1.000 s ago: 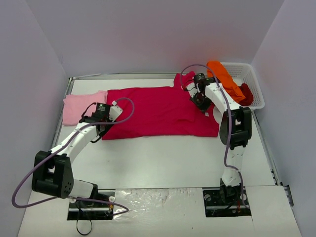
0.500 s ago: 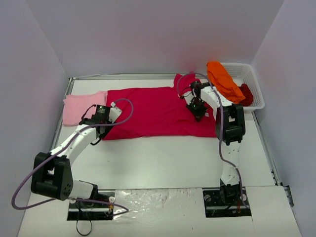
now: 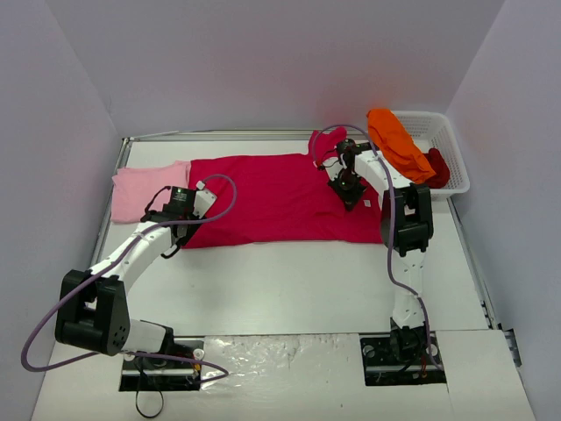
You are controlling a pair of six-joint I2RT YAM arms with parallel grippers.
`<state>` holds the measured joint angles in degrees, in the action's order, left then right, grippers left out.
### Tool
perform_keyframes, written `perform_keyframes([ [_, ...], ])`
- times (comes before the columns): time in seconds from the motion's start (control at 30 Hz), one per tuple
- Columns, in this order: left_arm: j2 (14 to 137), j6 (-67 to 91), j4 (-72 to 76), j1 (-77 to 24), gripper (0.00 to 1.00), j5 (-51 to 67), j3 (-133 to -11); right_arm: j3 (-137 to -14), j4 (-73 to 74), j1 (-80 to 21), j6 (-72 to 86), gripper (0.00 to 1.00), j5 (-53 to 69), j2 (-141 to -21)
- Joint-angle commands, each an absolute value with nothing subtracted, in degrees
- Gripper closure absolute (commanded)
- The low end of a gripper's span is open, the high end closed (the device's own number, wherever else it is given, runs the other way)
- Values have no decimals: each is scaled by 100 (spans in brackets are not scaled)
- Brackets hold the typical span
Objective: Fold and stack the t-shirts
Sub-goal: Fold the flattened tshirt in 1/3 of the way
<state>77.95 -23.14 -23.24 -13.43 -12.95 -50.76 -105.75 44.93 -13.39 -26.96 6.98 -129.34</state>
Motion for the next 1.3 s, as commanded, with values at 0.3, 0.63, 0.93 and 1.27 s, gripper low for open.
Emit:
perform_keyframes([
  [0.3, 7699, -2171, -2267, -1318, 54, -1389, -5019, -11925, 4851, -1582, -2619, 100, 721, -13517],
  [0.63, 7690, -2127, -2285, -1318, 54, -1450, -4975, -12892, 4852, -1732, -2707, 100, 1097, -13931],
  [0.93, 7752, -2092, -2408, -1318, 54, -1337, -5080, -12622, 4272, -1679, -2593, 100, 1152, -13387],
  [1.27, 7410, -2355, -2742, -1380, 54, -872, -5081, -10575, 3964, -1547, -2531, 85, 273, -11271],
])
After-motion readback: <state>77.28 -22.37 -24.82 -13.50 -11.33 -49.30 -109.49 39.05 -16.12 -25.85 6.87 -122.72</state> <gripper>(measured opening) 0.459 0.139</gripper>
